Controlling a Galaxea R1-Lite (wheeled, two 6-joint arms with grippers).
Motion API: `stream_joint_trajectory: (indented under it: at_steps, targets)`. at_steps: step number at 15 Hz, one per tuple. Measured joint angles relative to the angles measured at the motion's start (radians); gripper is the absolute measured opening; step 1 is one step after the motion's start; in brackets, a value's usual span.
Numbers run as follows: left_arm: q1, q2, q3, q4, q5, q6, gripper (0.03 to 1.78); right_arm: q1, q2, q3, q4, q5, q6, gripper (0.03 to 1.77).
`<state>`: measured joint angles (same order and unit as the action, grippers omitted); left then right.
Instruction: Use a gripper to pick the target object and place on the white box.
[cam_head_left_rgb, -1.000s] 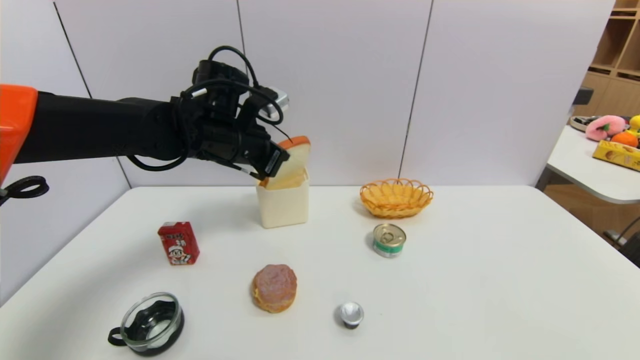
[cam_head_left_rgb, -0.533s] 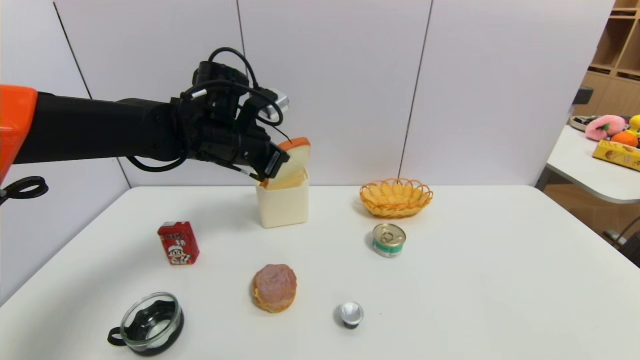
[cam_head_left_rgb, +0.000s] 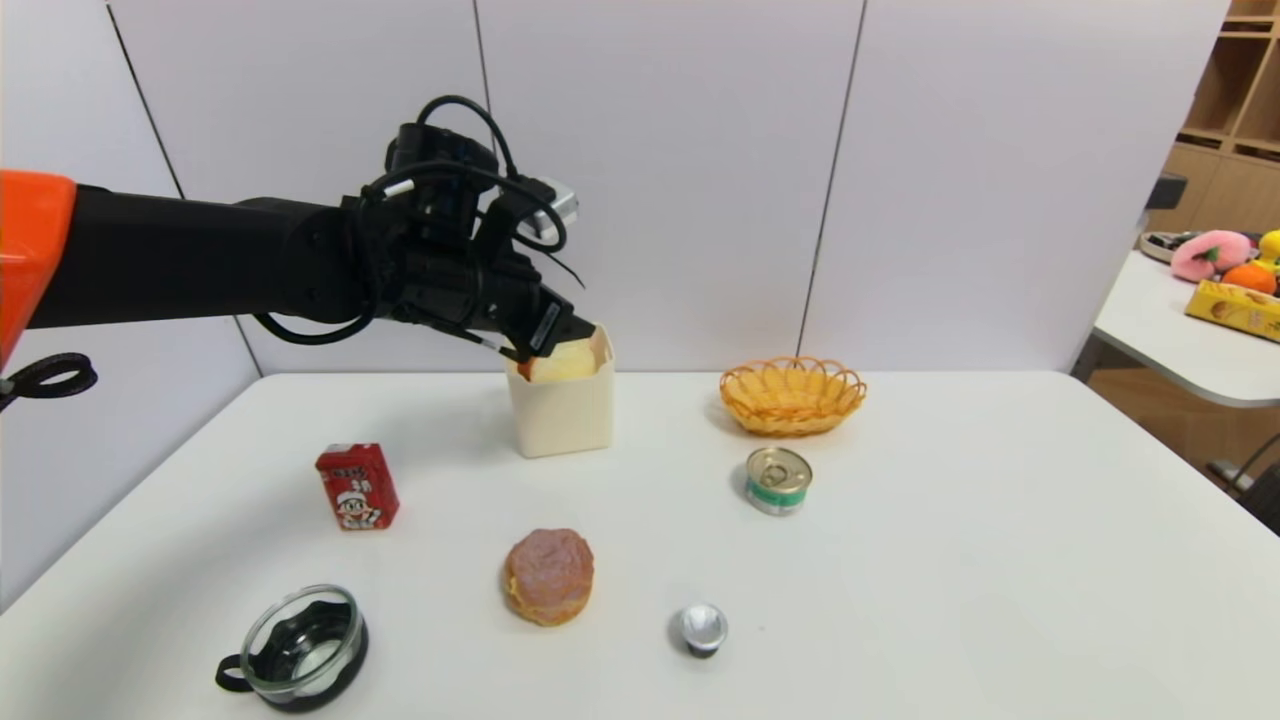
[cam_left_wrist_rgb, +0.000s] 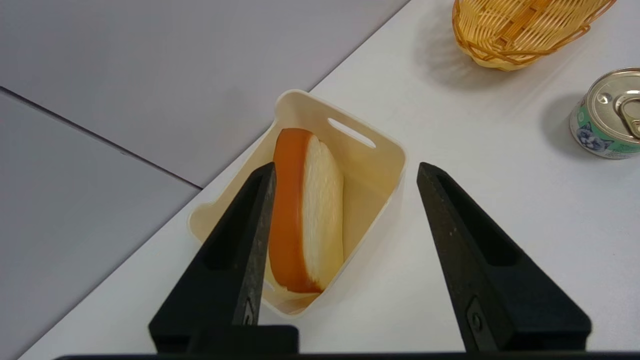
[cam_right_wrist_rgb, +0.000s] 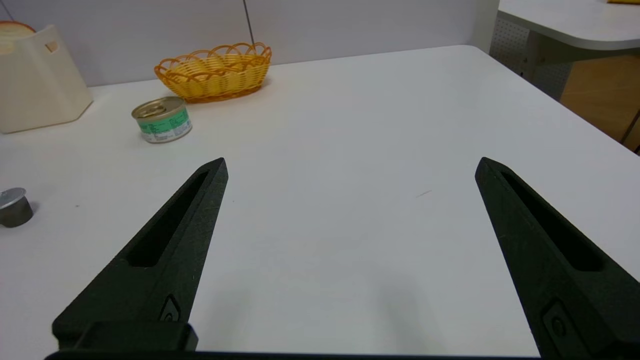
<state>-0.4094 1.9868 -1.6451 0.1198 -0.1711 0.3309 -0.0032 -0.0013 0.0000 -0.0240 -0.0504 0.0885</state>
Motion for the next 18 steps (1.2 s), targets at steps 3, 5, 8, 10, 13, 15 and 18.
stream_joint_trajectory:
  at_steps: [3,5,8,10,13,15,18]
  targets:
    - [0.0,-0.008,-0.003,0.002,0.0,0.001,1.3,0.0,0.0,0.0,0.0,0.0,0.0,1.71]
    - [0.0,-0.03,-0.005,0.005,0.0,0.005,1.39,0.0,0.0,0.0,0.0,0.0,0.0,1.71]
    - [-0.002,-0.12,0.041,0.036,0.002,0.013,1.49,0.0,0.0,0.0,0.0,0.0,0.0,1.71]
    - [-0.001,-0.228,0.14,0.046,0.007,0.014,1.54,0.0,0.0,0.0,0.0,0.0,0.0,1.71]
    - [0.0,-0.449,0.327,0.049,0.039,0.011,1.59,0.0,0.0,0.0,0.0,0.0,0.001,1.71]
    - [0.001,-0.631,0.456,0.049,0.06,0.009,1.62,0.0,0.0,0.0,0.0,0.0,0.0,1.71]
    - [0.023,-0.926,0.669,0.027,0.073,0.009,1.64,0.0,0.0,0.0,0.0,0.0,0.0,1.71]
